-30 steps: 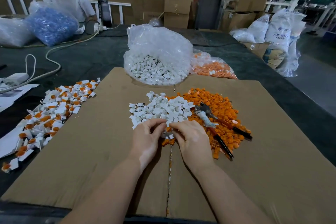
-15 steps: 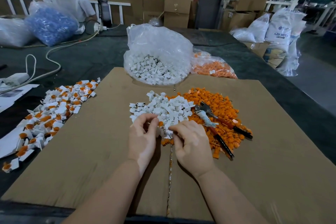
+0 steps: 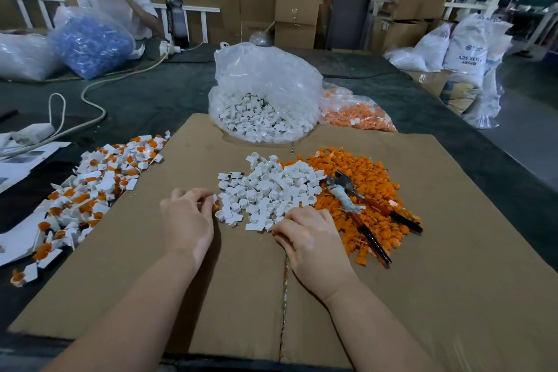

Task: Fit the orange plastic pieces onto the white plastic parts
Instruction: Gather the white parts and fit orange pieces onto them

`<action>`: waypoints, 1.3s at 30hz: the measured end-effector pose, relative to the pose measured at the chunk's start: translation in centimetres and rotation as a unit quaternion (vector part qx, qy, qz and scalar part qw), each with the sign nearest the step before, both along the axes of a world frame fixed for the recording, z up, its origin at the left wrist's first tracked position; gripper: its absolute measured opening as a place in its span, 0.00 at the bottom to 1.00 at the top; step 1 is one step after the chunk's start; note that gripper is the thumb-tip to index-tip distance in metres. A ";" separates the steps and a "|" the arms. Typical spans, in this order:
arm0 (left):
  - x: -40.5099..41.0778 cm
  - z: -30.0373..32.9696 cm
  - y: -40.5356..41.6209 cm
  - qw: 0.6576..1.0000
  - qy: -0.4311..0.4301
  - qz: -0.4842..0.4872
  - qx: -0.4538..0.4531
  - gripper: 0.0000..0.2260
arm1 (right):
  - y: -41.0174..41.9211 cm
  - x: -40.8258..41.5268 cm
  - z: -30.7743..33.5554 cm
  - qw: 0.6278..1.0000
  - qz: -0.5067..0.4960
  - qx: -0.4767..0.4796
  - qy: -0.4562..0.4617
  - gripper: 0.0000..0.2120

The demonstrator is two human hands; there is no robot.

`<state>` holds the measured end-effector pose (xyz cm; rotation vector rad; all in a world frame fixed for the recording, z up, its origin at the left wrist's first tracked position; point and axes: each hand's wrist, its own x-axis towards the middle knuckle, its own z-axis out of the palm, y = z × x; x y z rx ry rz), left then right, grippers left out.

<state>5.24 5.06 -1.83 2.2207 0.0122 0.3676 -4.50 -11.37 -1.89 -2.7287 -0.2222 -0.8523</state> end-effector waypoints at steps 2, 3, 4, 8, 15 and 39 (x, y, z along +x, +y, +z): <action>-0.6 0.4 -0.5 1.000 -0.023 -0.016 -0.004 0.08 | -0.1 0.0 0.1 1.000 -0.011 0.017 -0.010 0.05; -0.9 0.6 -0.8 0.998 -0.040 -0.046 -0.009 0.07 | -0.1 0.0 0.1 0.999 -0.017 0.027 -0.017 0.04; -1.3 0.7 -1.2 0.995 -0.056 -0.085 -0.003 0.06 | -0.2 0.0 0.2 0.999 -0.024 0.038 -0.024 0.04; -2.1 1.0 -2.6 0.980 -0.048 -0.183 0.061 0.05 | -0.3 0.0 0.2 0.997 -0.043 0.058 -0.024 0.03; -2.4 0.3 -3.0 0.976 -0.016 -0.202 0.085 0.09 | -0.5 0.1 0.2 0.994 -0.059 0.096 -0.014 0.02; -4.0 0.5 -6.2 0.931 0.131 -0.239 -0.243 0.08 | -1.2 0.2 0.3 0.923 -0.070 0.376 0.028 0.07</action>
